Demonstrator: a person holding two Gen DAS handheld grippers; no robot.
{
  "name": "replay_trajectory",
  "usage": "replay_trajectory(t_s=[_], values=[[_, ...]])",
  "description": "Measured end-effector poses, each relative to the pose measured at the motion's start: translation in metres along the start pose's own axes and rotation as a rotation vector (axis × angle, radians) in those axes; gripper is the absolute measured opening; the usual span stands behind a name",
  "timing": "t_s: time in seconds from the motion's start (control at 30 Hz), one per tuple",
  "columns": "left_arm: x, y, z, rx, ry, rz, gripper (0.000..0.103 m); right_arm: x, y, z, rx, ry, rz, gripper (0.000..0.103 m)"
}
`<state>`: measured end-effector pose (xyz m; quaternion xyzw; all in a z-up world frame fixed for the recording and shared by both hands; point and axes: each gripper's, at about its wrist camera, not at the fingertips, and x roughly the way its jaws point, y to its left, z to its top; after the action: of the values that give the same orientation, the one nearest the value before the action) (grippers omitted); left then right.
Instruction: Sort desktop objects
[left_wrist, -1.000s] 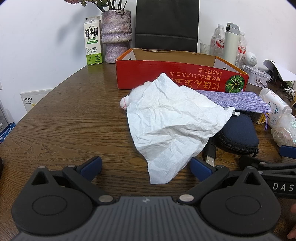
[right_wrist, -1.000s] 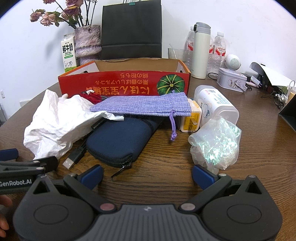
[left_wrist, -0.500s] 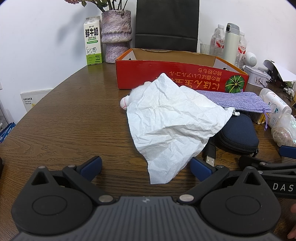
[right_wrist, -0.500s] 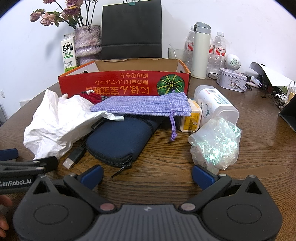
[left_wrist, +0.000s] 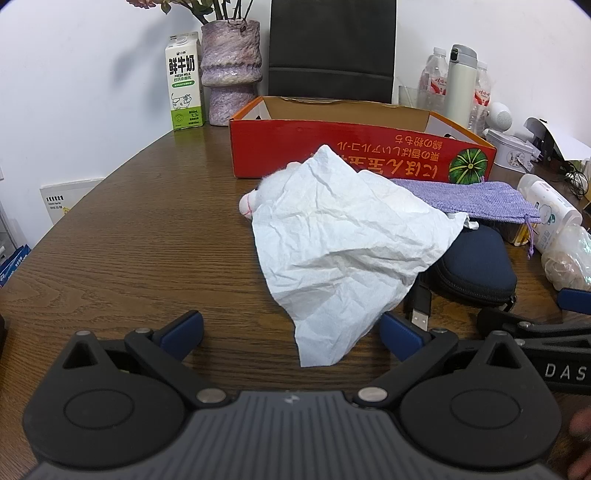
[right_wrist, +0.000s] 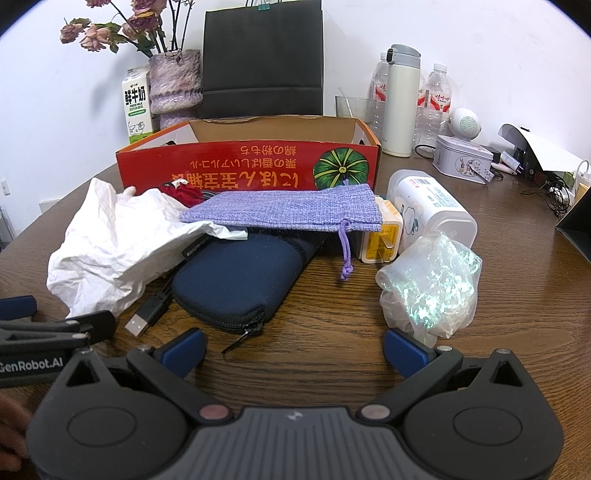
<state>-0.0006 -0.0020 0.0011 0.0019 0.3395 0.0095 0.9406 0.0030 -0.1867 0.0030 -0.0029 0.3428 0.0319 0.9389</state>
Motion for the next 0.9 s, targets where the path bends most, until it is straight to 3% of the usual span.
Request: replay_trajectory(t_s=[0.17, 0.33, 0.43, 0.53, 0.6, 0.67, 0.7, 0.77, 0.8, 0.87, 0.9], values=[[0.0, 0.0, 0.0, 0.004, 0.0, -0.003, 0.103, 0.001, 0.001, 0.001, -0.007, 0.001, 0.005, 0.103], [-0.027, 0.004, -0.016, 0.109, -0.045, -0.06, 0.103, -0.028, -0.016, -0.013, 0.042, -0.002, 0.091, 0.103], [-0.051, 0.013, -0.015, 0.047, -0.166, -0.106, 0.103, -0.058, -0.04, -0.02, 0.081, -0.06, 0.2, 0.103], [-0.044, 0.017, 0.006, -0.048, -0.196, -0.155, 0.103, -0.073, -0.057, -0.011, 0.069, -0.166, 0.157, 0.102], [-0.031, 0.017, 0.023, -0.095, -0.17, -0.17, 0.091, -0.066, -0.063, 0.001, 0.039, -0.193, 0.058, 0.098], [-0.022, 0.016, 0.033, -0.135, -0.159, -0.205, 0.062, -0.052, -0.068, 0.01, 0.036, -0.183, 0.009, 0.085], [-0.015, 0.014, 0.037, -0.139, -0.142, -0.224, 0.055, -0.041, -0.072, 0.015, 0.047, -0.173, 0.008, 0.078], [-0.013, 0.008, 0.035, -0.115, -0.122, -0.208, 0.033, -0.024, -0.077, 0.018, 0.062, -0.136, 0.015, 0.052], [-0.016, 0.005, 0.032, -0.085, -0.137, -0.19, 0.031, -0.018, -0.079, 0.017, 0.078, -0.108, 0.007, 0.035], [-0.027, 0.003, 0.025, -0.041, -0.157, -0.216, 0.006, -0.022, -0.081, 0.012, 0.096, -0.12, 0.033, 0.035], [-0.03, 0.003, 0.022, -0.036, -0.157, -0.232, 0.005, -0.029, -0.08, 0.008, 0.102, -0.128, 0.063, 0.034]])
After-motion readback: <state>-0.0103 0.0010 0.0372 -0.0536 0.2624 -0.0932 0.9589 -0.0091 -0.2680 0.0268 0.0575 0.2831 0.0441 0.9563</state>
